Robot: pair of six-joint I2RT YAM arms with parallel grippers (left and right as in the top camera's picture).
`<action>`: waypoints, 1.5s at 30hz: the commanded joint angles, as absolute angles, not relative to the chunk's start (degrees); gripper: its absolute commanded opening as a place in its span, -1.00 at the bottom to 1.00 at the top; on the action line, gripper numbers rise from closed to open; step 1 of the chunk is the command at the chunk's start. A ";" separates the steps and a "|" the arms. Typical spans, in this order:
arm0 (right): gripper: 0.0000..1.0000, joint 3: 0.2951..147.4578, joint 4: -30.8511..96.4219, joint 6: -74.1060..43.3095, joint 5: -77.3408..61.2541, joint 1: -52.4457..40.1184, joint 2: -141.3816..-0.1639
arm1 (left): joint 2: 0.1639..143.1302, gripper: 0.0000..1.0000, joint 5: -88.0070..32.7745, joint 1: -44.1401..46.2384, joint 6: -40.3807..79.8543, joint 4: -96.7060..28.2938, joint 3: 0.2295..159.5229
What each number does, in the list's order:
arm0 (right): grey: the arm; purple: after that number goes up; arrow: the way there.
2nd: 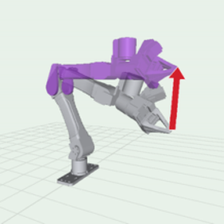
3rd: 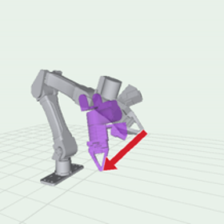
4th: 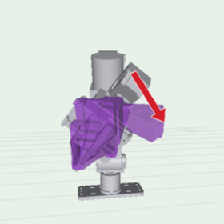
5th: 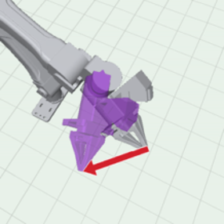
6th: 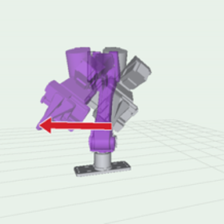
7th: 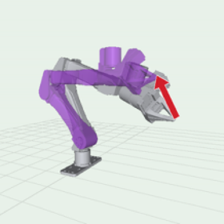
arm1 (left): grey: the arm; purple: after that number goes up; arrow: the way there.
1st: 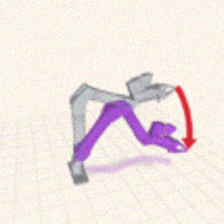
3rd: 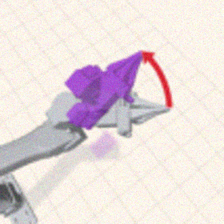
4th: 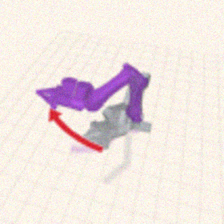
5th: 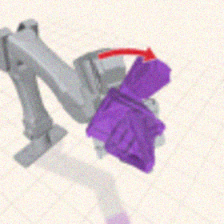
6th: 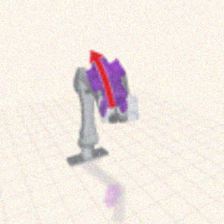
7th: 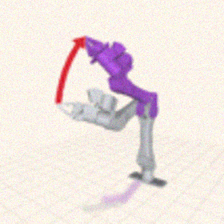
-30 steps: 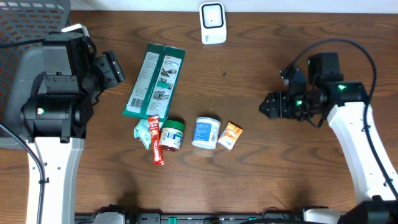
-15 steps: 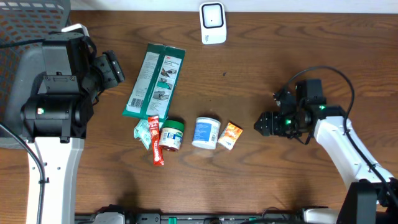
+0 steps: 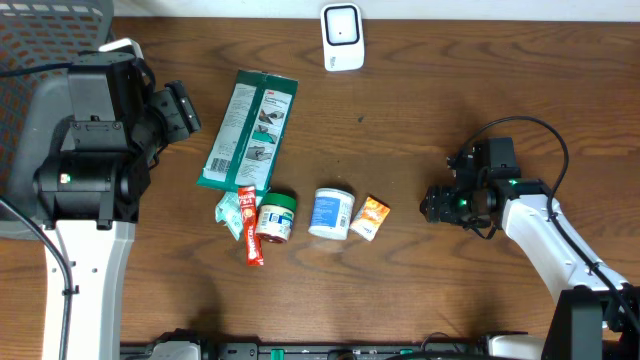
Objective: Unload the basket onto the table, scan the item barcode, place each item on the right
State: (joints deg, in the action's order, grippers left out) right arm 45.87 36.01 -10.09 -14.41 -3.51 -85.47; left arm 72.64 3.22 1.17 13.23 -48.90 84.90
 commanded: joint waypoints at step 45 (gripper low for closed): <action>0.43 40.32 29.15 -12.82 -11.66 -3.11 -85.54 | 72.29 0.61 3.73 0.93 12.47 -48.84 85.84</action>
State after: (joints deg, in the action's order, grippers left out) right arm 40.64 29.12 -12.19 -11.94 -3.51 -85.47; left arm 72.64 3.22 1.17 13.23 -48.88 84.90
